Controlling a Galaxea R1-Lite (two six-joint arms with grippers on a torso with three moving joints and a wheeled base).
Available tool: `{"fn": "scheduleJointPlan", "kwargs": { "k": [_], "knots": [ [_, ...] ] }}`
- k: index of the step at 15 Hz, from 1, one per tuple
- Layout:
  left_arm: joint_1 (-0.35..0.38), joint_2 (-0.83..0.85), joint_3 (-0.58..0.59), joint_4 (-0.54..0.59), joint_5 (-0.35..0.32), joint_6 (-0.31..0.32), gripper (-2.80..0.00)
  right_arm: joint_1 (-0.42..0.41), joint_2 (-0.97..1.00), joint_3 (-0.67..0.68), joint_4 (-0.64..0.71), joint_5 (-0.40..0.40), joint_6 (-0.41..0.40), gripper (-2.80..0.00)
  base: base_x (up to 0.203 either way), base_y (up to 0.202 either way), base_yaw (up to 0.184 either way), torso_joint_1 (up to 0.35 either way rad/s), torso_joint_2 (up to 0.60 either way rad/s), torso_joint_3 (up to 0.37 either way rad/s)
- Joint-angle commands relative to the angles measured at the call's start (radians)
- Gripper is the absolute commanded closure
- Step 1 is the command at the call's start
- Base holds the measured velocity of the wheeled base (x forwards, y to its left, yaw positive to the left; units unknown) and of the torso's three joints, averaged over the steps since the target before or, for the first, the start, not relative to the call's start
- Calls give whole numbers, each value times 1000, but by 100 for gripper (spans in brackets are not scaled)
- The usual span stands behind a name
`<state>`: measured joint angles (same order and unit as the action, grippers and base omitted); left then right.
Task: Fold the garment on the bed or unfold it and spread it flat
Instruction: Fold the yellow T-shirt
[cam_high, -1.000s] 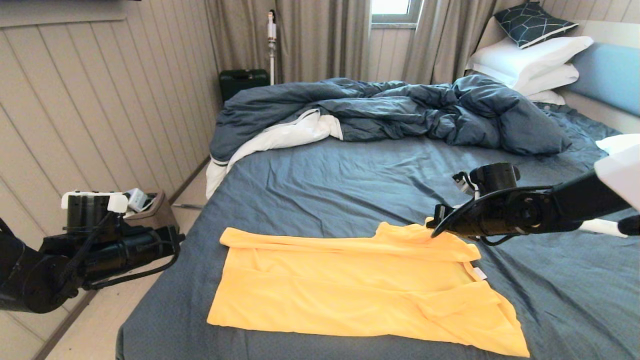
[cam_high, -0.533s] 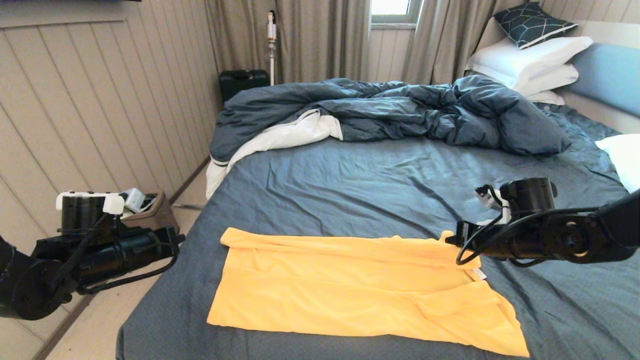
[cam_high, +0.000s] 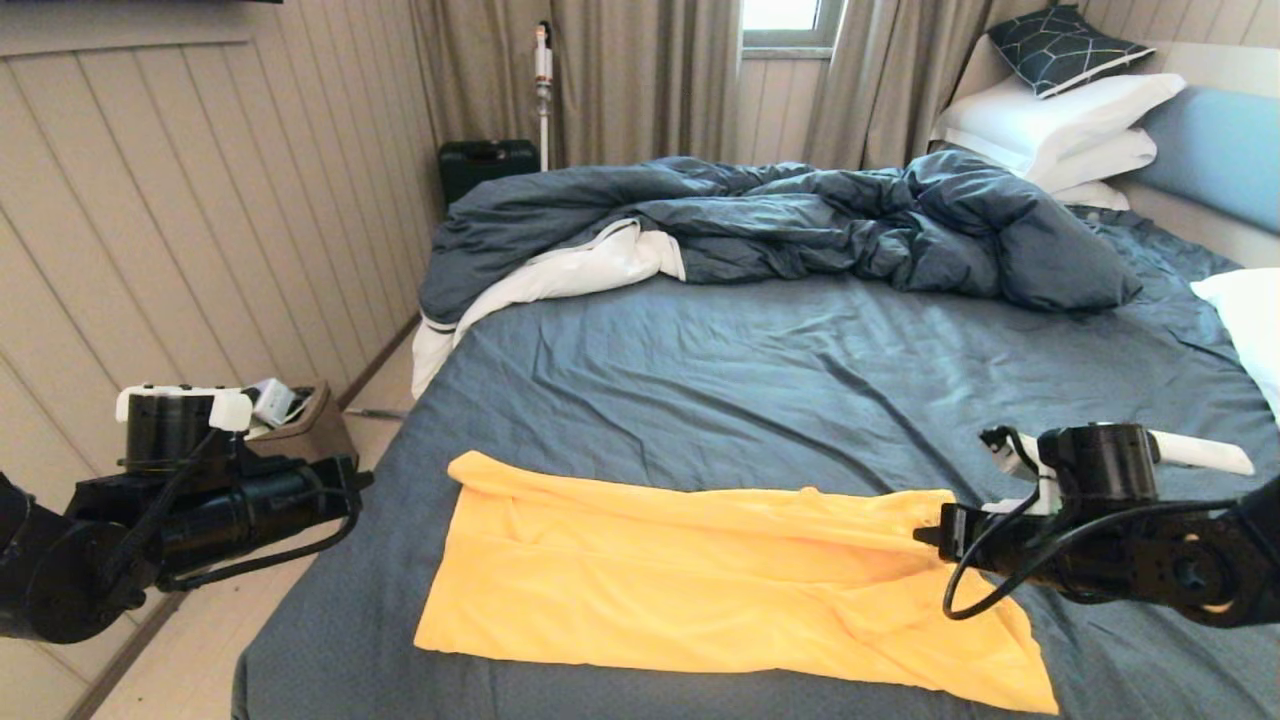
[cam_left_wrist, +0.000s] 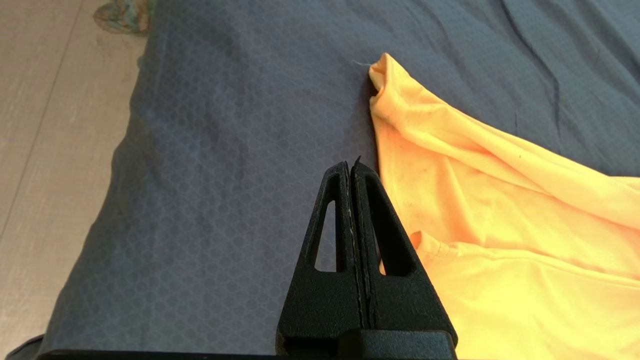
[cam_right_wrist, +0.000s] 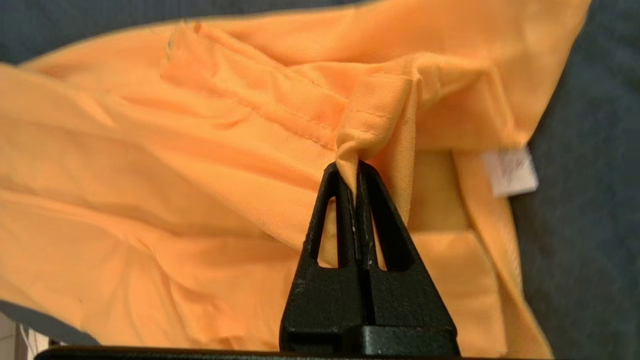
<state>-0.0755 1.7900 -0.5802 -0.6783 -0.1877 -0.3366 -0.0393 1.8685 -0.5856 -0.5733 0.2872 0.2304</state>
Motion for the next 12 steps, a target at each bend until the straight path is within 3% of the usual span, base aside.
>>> {"fn": "scheduleJointPlan", "kwargs": {
  "k": [1, 5, 12],
  "knots": [
    [0, 8, 0, -4, -1, -4, 0, 5, -3, 62, -39, 2, 1, 0, 0, 0, 0, 0, 0, 0],
    [1, 14, 2, -4, -2, -10, 0, -3, -21, 139, -116, 1, -1, 0, 0, 0, 0, 0, 0, 0],
    [1, 32, 8, -6, -9, -17, 0, -33, -29, 205, -123, 9, -40, 0, 0, 0, 0, 0, 0, 0]
  ]
}}
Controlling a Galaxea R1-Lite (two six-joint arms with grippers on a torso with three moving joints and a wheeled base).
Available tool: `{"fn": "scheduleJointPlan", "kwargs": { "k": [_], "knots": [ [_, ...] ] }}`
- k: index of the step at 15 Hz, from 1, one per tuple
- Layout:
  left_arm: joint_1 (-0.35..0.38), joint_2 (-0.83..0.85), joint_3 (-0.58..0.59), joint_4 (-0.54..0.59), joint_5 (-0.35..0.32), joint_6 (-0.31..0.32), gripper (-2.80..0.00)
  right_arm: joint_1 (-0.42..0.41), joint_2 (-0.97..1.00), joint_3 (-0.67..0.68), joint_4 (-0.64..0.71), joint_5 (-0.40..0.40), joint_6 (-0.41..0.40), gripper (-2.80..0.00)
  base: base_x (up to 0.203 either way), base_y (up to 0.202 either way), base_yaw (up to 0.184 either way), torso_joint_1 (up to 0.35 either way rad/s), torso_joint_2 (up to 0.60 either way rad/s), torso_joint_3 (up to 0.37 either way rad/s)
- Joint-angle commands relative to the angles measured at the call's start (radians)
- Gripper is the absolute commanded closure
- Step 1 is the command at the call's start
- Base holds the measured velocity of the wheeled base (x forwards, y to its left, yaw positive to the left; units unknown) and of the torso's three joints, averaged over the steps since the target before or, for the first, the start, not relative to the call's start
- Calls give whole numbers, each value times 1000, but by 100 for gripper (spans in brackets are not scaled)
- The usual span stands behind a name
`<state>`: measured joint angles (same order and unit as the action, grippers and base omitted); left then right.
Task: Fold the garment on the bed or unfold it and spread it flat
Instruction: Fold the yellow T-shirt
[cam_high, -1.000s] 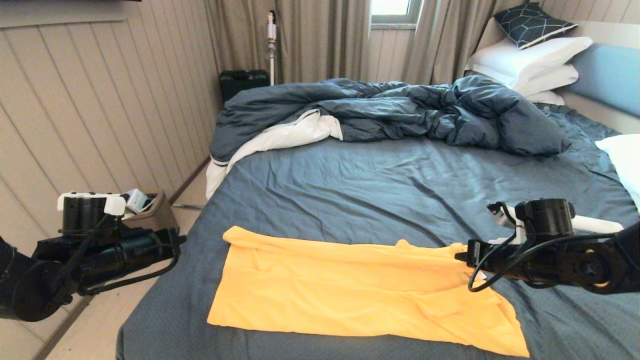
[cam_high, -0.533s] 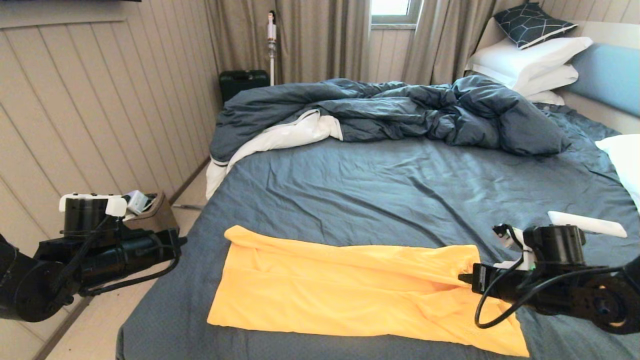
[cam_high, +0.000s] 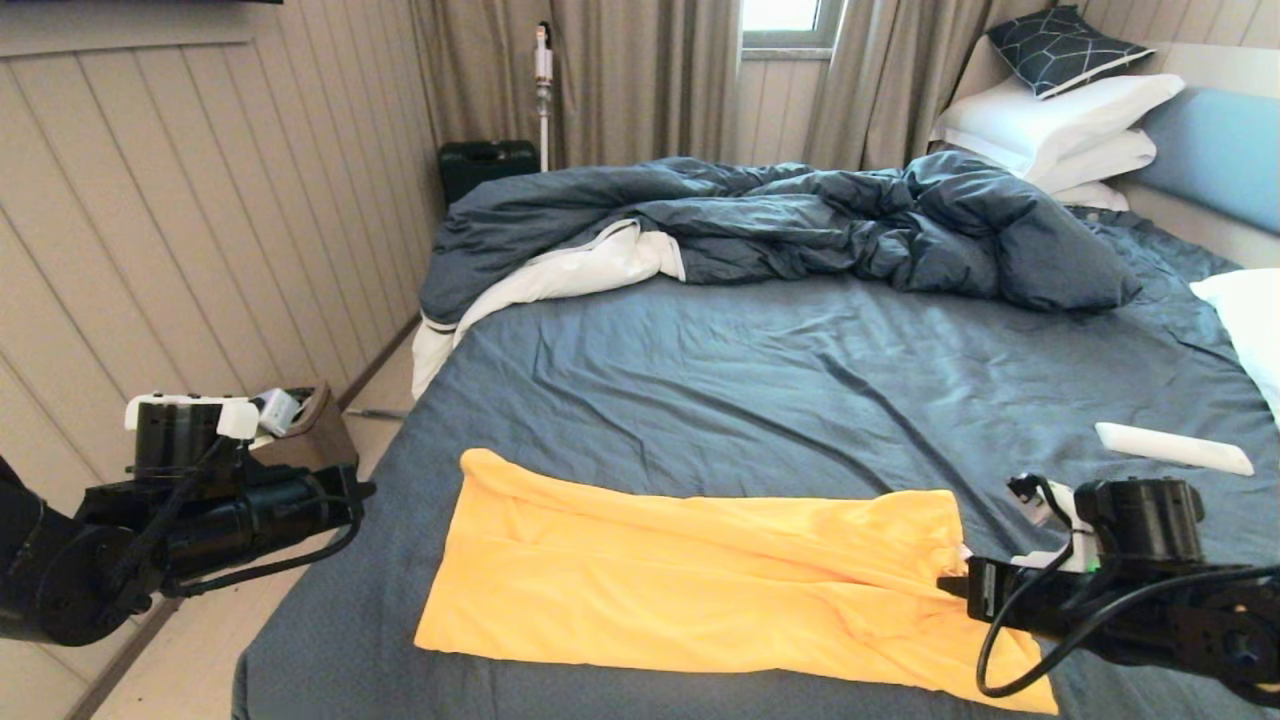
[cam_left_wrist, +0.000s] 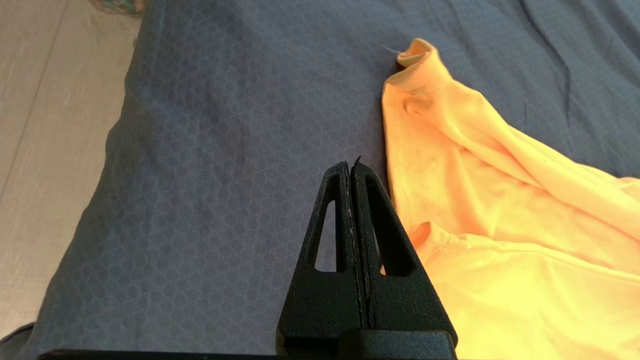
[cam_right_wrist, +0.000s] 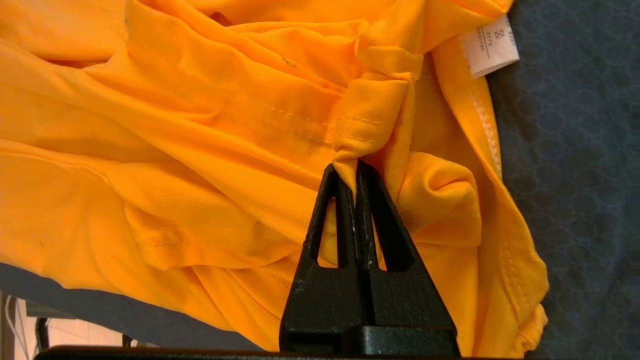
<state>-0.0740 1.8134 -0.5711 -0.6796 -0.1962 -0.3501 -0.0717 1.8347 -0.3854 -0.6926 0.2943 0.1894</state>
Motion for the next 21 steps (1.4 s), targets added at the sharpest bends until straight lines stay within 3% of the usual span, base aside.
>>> {"fn": "scheduleJointPlan", "kwargs": {
  "k": [1, 5, 6, 12, 17, 21],
  "knots": [
    [0, 9, 0, -5, -2, -4, 0, 0, 8, 8, -2, 2, 1, 0, 0, 0, 0, 0, 0, 0],
    [-1, 28, 13, -46, -2, -5, 0, 0, 9, 21, -2, 3, 1, 0, 0, 0, 0, 0, 0, 0],
    [0, 30, 14, -50, -2, -9, 0, 0, 9, 30, -5, 2, 0, -280, 0, 0, 0, 0, 0, 0],
    [-2, 4, 10, -51, -2, -18, 0, -9, -68, 19, -21, 3, 5, -280, 0, 0, 0, 0, 0, 0],
    [-44, -9, 3, -49, 10, -25, 0, -16, -119, -102, 17, 3, 7, -280, 0, 0, 0, 0, 0, 0],
    [-47, -8, -50, -18, 12, -29, 0, -1, -107, -253, 226, 2, 12, -280, 0, 0, 0, 0, 0, 0]
  ]
}}
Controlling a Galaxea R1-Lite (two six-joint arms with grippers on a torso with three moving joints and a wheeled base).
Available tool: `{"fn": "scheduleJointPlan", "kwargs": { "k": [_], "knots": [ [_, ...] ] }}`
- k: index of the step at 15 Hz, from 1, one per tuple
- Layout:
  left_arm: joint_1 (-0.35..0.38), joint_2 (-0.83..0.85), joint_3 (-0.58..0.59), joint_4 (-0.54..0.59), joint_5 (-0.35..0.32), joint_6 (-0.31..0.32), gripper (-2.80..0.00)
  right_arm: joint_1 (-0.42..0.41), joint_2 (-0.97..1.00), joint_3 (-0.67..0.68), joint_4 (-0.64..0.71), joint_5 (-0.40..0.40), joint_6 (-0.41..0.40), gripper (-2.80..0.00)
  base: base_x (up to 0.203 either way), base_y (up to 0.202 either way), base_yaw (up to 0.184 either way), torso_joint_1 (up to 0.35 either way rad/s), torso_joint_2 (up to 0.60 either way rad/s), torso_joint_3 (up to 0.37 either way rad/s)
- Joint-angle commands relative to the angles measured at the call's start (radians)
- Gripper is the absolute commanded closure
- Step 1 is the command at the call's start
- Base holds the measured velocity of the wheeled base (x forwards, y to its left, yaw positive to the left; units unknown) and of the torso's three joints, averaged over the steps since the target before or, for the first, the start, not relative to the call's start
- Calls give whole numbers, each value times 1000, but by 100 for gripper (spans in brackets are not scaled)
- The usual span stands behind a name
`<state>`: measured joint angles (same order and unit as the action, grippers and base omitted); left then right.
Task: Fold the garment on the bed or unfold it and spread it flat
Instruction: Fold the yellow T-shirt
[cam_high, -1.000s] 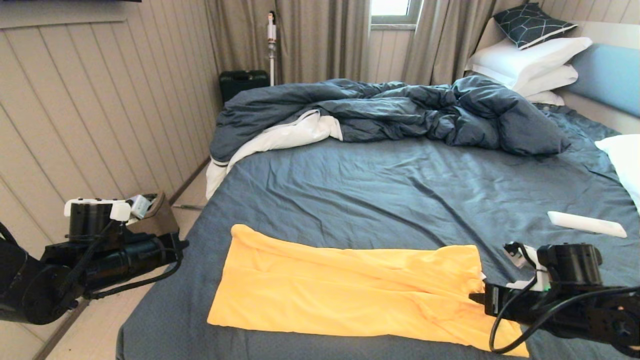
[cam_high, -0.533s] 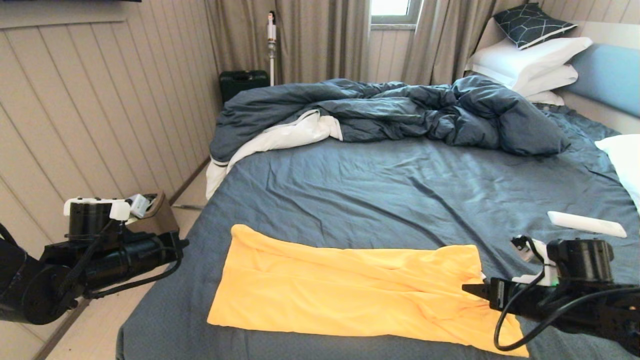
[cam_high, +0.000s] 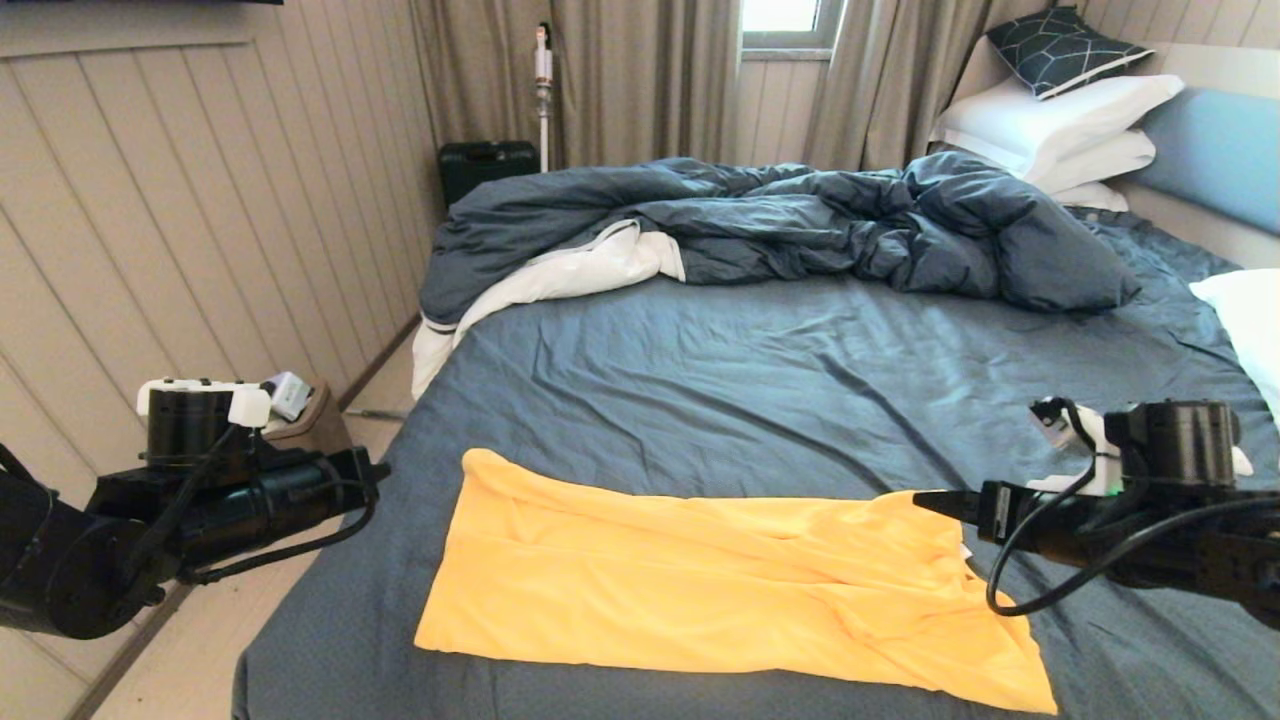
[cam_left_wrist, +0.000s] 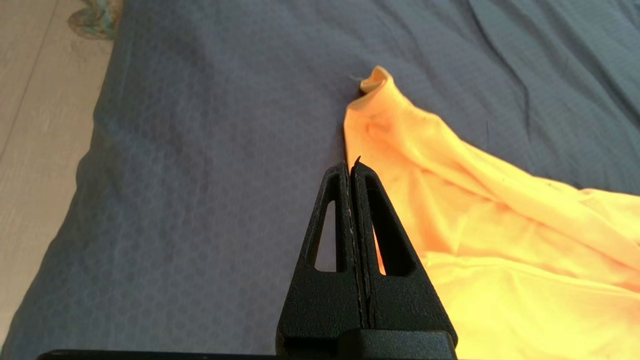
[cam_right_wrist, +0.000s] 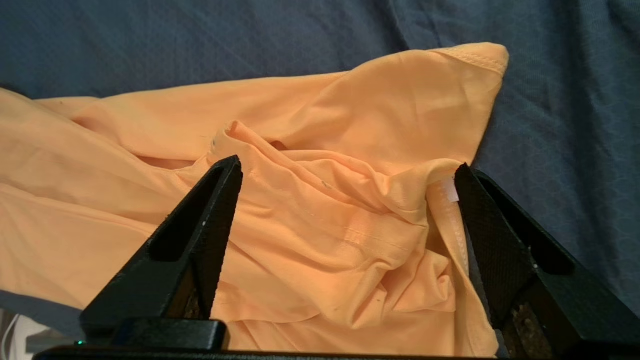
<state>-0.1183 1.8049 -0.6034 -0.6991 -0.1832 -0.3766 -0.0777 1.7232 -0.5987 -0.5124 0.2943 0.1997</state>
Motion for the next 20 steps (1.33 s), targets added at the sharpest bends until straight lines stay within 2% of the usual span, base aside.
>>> {"fn": "scheduleJointPlan", "kwargs": {
  "k": [1, 3, 7, 8, 10, 12, 16, 20],
  "knots": [
    [-16, 5, -32, 15, 0, -2, 0, 26, 9, -81, 115, -2, 3, -280, 0, 0, 0, 0, 0, 0],
    [-56, 18, -86, 70, 36, -2, 0, 48, 31, -142, 204, -5, 9, -280, 0, 0, 0, 0, 0, 0],
    [-191, 83, -208, 153, 100, -2, 0, 163, 76, -212, 272, -9, 42, -280, 0, 0, 0, 0, 0, 0],
    [-224, 110, -243, 172, 127, -2, 0, 212, 103, -252, 301, -29, 61, -280, 0, 0, 0, 0, 0, 0],
    [-274, 150, -310, 199, 169, -1, 0, 288, 158, -335, 362, -122, 97, -280, 0, 0, 0, 0, 0, 0],
    [-307, 154, -375, 241, 173, -1, 0, 322, 180, -392, 383, -143, 114, -280, 0, 0, 0, 0, 0, 0],
    [-325, 249, -515, 287, 175, -1, 0, 404, 204, -484, 472, -147, 167, -280, 0, 0, 0, 0, 0, 0],
    [-280, 368, -606, 287, 176, 5, 0, 395, 187, -465, 473, -146, 172, -280, 0, 0, 0, 0, 0, 0]
  ]
}}
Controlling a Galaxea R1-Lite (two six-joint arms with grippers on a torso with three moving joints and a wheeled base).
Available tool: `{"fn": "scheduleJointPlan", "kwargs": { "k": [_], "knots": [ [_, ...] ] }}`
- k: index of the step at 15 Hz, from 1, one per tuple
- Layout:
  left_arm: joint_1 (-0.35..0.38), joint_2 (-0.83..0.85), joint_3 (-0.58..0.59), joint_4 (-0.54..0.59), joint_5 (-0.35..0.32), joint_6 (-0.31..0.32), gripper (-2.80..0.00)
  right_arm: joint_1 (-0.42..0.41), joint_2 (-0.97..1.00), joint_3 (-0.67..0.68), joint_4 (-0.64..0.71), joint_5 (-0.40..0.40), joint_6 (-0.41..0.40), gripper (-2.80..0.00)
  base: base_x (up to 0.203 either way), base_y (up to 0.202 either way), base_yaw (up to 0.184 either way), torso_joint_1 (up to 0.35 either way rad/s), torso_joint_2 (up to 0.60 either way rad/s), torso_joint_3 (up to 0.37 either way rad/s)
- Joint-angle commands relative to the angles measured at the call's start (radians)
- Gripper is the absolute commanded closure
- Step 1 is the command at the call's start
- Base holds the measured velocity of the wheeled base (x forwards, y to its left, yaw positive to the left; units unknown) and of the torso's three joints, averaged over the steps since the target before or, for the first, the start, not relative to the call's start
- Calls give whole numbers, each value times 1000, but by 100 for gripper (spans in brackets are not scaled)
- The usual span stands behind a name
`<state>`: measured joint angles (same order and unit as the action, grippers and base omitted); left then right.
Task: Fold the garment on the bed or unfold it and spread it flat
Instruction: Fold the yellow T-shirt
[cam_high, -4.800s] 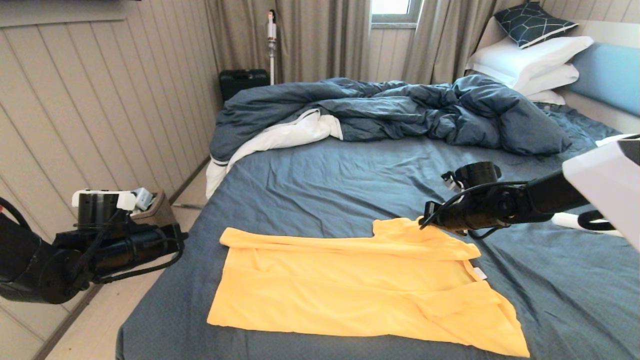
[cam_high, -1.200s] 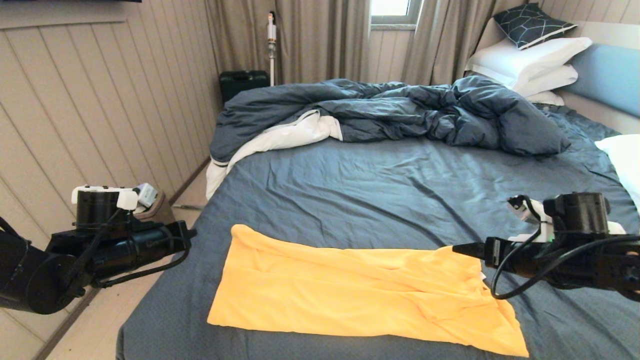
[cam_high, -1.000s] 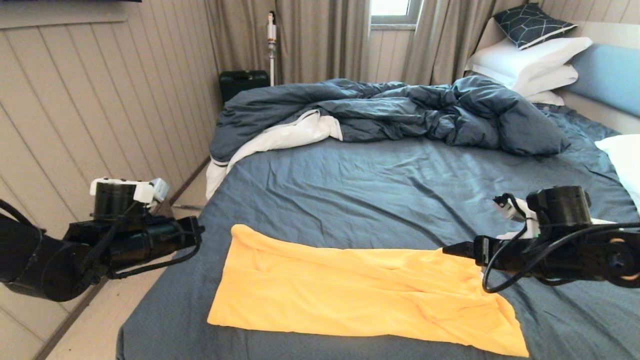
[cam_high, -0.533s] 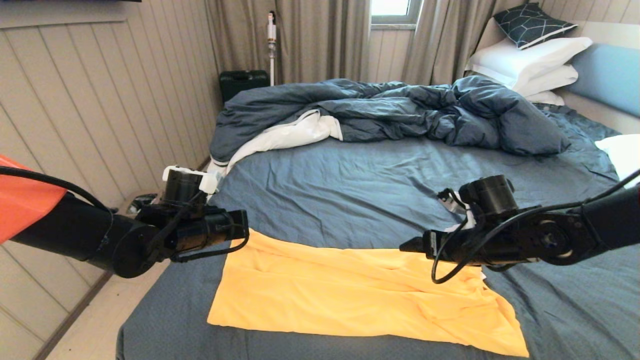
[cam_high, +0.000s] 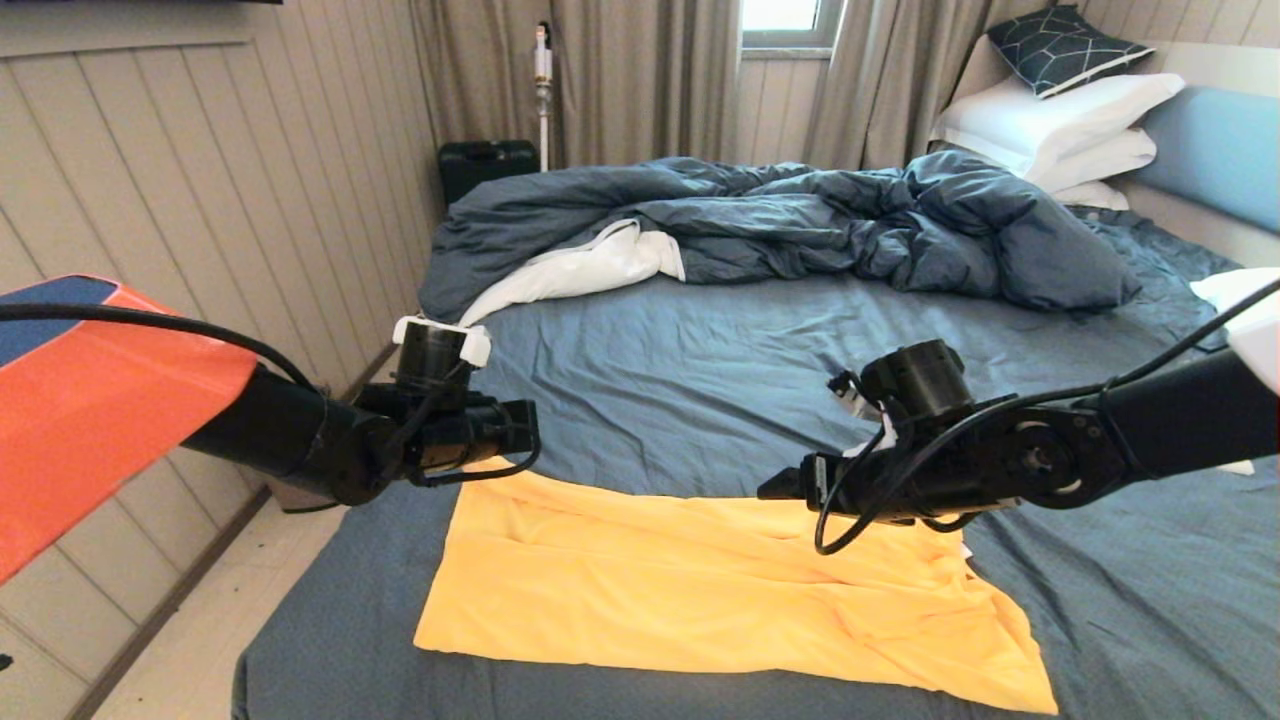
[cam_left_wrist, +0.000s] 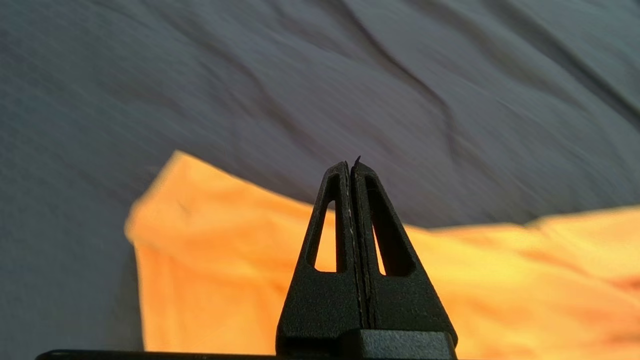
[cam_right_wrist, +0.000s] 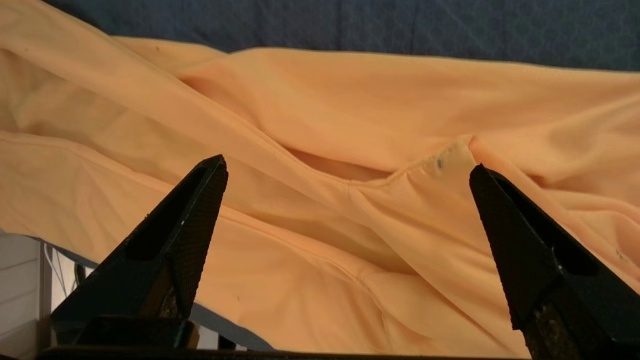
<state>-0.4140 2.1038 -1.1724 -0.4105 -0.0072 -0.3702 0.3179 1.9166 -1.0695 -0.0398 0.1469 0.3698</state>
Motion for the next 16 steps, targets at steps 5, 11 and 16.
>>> {"fn": "scheduleJointPlan", "kwargs": {
  "k": [5, 11, 16],
  "knots": [
    [26, 217, -196, 32, 0, 2, 0, -6, -37, 39, -4, 2, 0, -280, 0, 0, 0, 0, 0, 0],
    [45, 217, -199, 121, 1, 64, 0, -8, -39, 57, -5, 2, 3, -280, 0, 0, 0, 0, 0, 0],
    [63, 199, -322, 301, 7, 161, 0, -6, -52, 75, -5, 2, 5, -280, 0, 0, 0, 0, 0, 0]
  ]
}}
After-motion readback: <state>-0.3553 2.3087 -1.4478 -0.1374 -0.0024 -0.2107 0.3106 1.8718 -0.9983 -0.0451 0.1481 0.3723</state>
